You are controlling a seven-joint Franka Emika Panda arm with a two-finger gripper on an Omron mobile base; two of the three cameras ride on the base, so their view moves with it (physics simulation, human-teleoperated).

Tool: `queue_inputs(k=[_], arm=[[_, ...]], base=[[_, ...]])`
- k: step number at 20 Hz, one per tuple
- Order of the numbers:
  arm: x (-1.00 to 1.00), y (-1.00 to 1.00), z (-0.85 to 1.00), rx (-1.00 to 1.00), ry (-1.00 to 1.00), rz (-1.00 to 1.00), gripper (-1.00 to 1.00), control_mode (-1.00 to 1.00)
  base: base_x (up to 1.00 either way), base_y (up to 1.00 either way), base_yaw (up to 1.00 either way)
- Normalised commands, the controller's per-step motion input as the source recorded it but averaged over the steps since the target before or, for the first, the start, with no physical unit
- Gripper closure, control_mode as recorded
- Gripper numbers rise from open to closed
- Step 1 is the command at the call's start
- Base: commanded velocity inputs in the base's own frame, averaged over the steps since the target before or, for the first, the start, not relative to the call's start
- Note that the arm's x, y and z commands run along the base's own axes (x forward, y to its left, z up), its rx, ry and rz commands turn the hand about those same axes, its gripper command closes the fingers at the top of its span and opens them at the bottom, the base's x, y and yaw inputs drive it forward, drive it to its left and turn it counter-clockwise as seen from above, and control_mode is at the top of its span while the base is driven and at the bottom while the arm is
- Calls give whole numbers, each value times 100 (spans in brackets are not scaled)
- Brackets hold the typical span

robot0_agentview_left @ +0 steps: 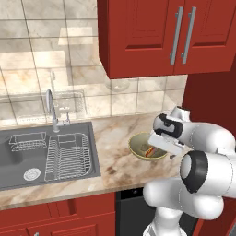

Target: Dump the hot dog and garlic from the bowl so the bowl can be washed. Place the bowl in the sink after clearing the leftovers.

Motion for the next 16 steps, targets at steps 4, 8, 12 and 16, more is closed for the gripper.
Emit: queue_inputs(k=[4, 8, 12, 16], arm=[[36, 3, -42, 5, 0, 0, -100, -100], [35, 0, -19, 0, 0, 0, -100, -100], [7, 0, -14, 0, 0, 0, 100, -100], [0, 0, 0, 0, 0, 0, 100, -100]], base=[[0, 0, 0], [0, 0, 0], [0, 0, 0], [0, 0, 0]])
